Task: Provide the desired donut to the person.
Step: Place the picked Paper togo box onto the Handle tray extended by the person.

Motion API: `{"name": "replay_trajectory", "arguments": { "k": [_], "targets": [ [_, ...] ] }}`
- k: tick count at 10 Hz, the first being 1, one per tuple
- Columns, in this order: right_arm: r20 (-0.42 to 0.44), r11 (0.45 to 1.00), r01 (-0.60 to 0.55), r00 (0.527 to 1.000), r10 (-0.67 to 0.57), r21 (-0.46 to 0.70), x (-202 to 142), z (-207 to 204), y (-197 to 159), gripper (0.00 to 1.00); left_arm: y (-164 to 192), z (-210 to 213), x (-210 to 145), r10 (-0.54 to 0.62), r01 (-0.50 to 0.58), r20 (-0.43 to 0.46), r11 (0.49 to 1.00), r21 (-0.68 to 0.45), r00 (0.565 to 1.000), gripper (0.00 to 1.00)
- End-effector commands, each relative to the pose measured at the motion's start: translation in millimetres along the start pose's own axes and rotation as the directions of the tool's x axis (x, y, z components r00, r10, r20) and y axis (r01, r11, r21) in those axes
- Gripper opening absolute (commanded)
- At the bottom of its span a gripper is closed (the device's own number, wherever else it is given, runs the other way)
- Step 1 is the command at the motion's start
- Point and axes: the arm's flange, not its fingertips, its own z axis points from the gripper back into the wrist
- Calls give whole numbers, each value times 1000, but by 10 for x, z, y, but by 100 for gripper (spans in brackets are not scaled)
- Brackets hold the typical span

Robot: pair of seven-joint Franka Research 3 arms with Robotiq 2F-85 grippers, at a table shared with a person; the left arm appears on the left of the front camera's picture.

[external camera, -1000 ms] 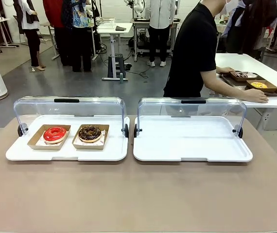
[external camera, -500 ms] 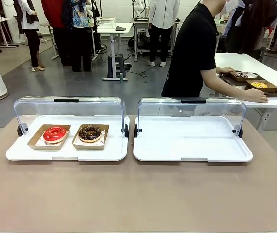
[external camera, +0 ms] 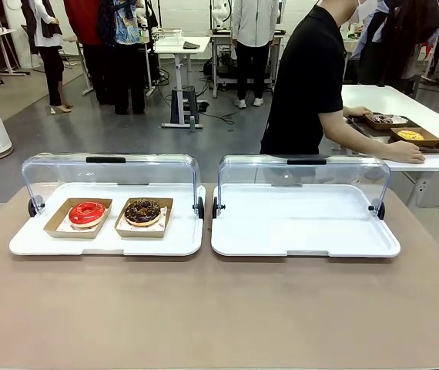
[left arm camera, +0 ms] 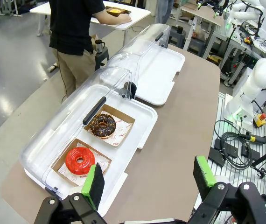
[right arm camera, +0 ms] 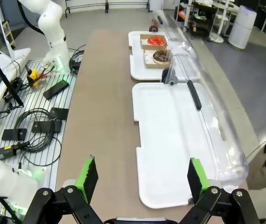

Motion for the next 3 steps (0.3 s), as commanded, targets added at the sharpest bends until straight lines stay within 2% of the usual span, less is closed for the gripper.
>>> {"name": "replay_trajectory", "arguments": {
  "k": [1,3],
  "targets": [
    [14,1000,-3,1000,3,3,15,1,8,100,-13,16,7,0,0,7,1000,-6,1000,100],
    [14,1000,-3,1000,3,3,15,1,8,100,-13,16,7,0,0,7,1000,-6,1000,100]
  ]
}}
